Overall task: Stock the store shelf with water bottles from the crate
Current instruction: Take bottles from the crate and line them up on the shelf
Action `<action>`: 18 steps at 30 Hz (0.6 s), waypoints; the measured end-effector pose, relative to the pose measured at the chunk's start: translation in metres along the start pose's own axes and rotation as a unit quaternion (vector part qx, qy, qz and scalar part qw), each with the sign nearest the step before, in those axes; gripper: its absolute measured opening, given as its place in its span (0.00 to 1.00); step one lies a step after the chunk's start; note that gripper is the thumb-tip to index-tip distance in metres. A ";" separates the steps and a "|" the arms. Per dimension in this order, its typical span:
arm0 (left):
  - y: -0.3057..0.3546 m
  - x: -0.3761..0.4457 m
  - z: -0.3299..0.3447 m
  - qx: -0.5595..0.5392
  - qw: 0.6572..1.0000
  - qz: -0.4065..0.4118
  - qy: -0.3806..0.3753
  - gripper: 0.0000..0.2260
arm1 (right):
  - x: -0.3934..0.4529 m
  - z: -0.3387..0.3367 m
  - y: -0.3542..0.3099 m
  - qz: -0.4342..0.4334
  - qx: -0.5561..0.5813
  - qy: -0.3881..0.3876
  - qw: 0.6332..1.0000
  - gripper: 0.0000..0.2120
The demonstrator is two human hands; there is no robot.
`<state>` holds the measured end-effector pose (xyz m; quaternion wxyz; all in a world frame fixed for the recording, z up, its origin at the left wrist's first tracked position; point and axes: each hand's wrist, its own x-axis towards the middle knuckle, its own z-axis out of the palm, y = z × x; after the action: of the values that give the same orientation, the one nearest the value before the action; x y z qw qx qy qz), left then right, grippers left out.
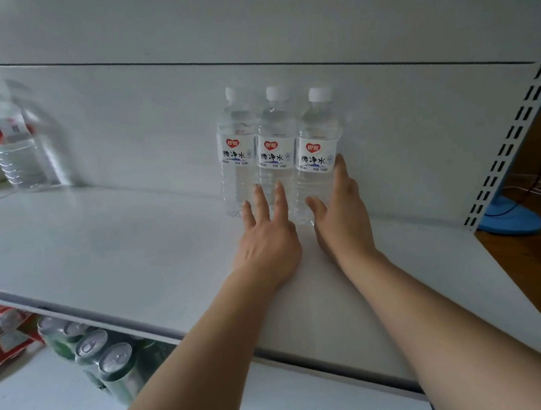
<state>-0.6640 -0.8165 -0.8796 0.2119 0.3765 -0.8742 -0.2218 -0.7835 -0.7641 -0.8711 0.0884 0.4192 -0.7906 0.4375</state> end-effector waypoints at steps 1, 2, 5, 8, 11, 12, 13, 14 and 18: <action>0.000 0.000 0.000 -0.001 1.000 -0.001 -0.002 0.31 | 0.000 0.001 0.000 -0.001 -0.002 0.002 1.000 0.39; 0.000 0.000 0.000 0.000 1.000 0.000 -0.003 0.31 | -0.001 0.001 0.000 -0.002 -0.005 0.002 1.000 0.39; -0.001 0.000 0.000 0.005 1.000 0.004 -0.002 0.31 | -0.001 0.000 0.001 0.012 -0.018 -0.015 1.000 0.38; -0.001 -0.001 -0.002 -0.005 1.000 0.001 0.001 0.31 | -0.007 -0.003 -0.001 0.029 -0.034 -0.038 0.998 0.36; 0.000 -0.003 -0.005 -0.027 0.999 -0.010 0.018 0.32 | -0.025 -0.012 -0.003 0.019 -0.062 -0.046 0.997 0.35; 0.002 -0.006 -0.007 -0.038 0.998 -0.013 0.038 0.32 | -0.034 -0.017 -0.005 0.014 -0.074 -0.045 0.996 0.35; 0.003 -0.011 -0.010 -0.055 0.996 -0.014 0.065 0.31 | -0.043 -0.023 -0.009 0.007 -0.084 -0.045 0.995 0.34; 0.004 -0.016 -0.013 -0.079 0.993 -0.015 0.088 0.30 | -0.052 -0.030 -0.013 -0.002 -0.089 -0.049 0.995 0.33; 0.002 -0.062 -0.036 -0.214 0.970 -0.023 0.115 0.20 | -0.085 -0.050 -0.033 -0.098 -0.070 -0.059 0.991 0.27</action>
<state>-0.6071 -0.7772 -0.8614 0.3818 0.3654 -0.7672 -0.3634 -0.7173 -0.6848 -0.8637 0.1133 0.5124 -0.7782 0.3451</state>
